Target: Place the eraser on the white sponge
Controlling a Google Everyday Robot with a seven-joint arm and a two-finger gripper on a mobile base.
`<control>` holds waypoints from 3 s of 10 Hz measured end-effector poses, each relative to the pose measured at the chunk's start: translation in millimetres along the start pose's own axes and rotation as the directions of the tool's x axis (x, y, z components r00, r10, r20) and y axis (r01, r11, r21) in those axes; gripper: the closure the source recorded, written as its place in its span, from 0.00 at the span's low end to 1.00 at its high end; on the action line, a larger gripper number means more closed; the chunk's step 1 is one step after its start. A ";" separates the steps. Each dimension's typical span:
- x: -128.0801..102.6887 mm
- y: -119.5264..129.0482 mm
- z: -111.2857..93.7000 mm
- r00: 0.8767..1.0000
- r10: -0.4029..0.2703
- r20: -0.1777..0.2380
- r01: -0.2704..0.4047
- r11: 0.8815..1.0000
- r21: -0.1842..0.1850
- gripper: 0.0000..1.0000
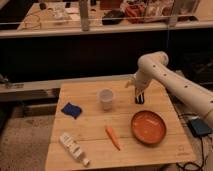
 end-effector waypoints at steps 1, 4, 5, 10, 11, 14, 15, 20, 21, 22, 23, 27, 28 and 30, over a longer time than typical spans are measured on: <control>5.7 -3.5 -18.1 0.999 -0.040 -0.034 0.040 0.999 0.018 0.20; 50.0 3.8 -37.8 0.986 -0.114 -0.121 0.118 0.993 0.025 0.20; 63.8 2.9 -33.9 0.977 -0.145 -0.155 0.148 0.989 0.011 0.20; 110.7 -4.2 17.2 0.936 -0.289 -0.200 0.273 0.956 -0.103 0.20; 117.6 -1.4 34.3 0.937 -0.309 -0.161 0.292 0.949 -0.121 0.20; 127.7 9.2 75.5 0.947 -0.321 -0.007 0.317 0.939 -0.133 0.20; 128.7 11.4 85.4 0.946 -0.320 0.045 0.323 0.938 -0.123 0.20; 122.4 28.3 102.5 0.934 -0.333 0.127 0.345 0.934 -0.092 0.20; 117.2 33.7 106.1 0.931 -0.341 0.130 0.352 0.932 -0.081 0.20; 114.7 36.3 106.7 0.931 -0.344 0.126 0.354 0.932 -0.073 0.20; 110.7 39.6 108.4 0.931 -0.347 0.115 0.356 0.933 -0.062 0.20; 103.1 39.5 122.2 0.933 -0.356 0.060 0.359 0.932 -0.045 0.20; 101.4 37.5 125.8 0.932 -0.358 0.047 0.360 0.932 -0.042 0.20; 101.6 34.7 136.2 0.935 -0.354 0.011 0.354 0.933 -0.058 0.20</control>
